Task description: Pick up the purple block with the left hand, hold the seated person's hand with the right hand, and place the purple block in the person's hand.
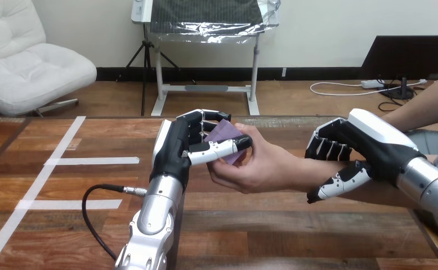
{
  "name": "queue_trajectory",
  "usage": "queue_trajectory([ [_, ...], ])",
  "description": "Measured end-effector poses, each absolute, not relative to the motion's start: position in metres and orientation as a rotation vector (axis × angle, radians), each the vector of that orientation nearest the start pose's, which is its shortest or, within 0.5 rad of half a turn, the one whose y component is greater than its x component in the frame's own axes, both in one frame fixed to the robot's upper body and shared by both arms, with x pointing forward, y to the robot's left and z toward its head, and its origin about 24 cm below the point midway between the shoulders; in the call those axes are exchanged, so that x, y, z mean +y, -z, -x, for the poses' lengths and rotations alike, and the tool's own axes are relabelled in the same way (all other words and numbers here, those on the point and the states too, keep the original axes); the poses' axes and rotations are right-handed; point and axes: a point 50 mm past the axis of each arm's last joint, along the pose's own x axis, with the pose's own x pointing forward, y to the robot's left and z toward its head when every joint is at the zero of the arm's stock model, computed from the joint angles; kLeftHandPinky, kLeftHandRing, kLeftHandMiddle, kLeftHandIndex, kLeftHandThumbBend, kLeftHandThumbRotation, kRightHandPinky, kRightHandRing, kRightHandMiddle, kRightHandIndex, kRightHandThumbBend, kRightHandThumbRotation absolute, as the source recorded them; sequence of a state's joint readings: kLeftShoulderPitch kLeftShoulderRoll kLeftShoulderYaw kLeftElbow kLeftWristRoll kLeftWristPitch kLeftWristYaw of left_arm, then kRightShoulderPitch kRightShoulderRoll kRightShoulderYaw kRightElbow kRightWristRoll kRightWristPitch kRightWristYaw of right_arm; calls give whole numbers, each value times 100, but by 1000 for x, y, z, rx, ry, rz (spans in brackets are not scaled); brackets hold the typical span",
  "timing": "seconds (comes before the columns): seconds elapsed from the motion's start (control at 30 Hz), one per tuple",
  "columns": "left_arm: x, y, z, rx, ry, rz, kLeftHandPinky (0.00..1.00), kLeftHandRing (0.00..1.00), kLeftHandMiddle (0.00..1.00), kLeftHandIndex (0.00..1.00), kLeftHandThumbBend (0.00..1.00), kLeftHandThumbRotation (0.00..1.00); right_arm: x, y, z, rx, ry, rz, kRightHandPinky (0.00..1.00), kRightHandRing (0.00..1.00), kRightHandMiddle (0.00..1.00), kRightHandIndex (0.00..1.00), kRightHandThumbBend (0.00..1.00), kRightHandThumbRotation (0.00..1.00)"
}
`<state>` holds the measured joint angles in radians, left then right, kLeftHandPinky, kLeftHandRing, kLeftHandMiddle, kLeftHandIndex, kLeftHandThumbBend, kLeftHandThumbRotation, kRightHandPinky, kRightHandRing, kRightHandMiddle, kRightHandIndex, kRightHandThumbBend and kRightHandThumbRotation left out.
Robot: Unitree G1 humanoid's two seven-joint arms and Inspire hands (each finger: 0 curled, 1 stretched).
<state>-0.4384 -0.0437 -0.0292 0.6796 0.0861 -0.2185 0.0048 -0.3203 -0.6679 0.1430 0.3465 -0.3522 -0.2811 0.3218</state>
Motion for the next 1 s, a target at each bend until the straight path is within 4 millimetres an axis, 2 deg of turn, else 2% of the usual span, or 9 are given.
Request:
queue_trajectory([
  [0.53,92,-25,-322,38,213,-91,28,34,40,45,73,0,-236,-87,-303,-34,-439,1059,35,40,44,47,96,0],
  [0.73,92,-25,-322,38,231,-92,31,38,42,46,72,0,-236,-86,-302,-36,-435,1058,36,41,45,47,95,1],
  [0.83,92,-25,-322,40,242,-94,35,43,47,49,71,6,-237,-85,-301,-35,-434,1056,37,42,46,48,96,2],
  [0.9,92,-25,-322,42,250,-99,40,48,52,53,71,20,-237,-85,-301,-35,-434,1054,39,43,47,49,95,3],
  [0.97,92,-25,-322,46,260,-104,41,49,53,54,71,23,-237,-85,-301,-34,-434,1053,39,43,47,49,95,4],
  [1.0,92,-25,-322,48,264,-107,44,52,57,58,71,33,-237,-85,-300,-34,-435,1052,41,45,49,50,95,6],
])
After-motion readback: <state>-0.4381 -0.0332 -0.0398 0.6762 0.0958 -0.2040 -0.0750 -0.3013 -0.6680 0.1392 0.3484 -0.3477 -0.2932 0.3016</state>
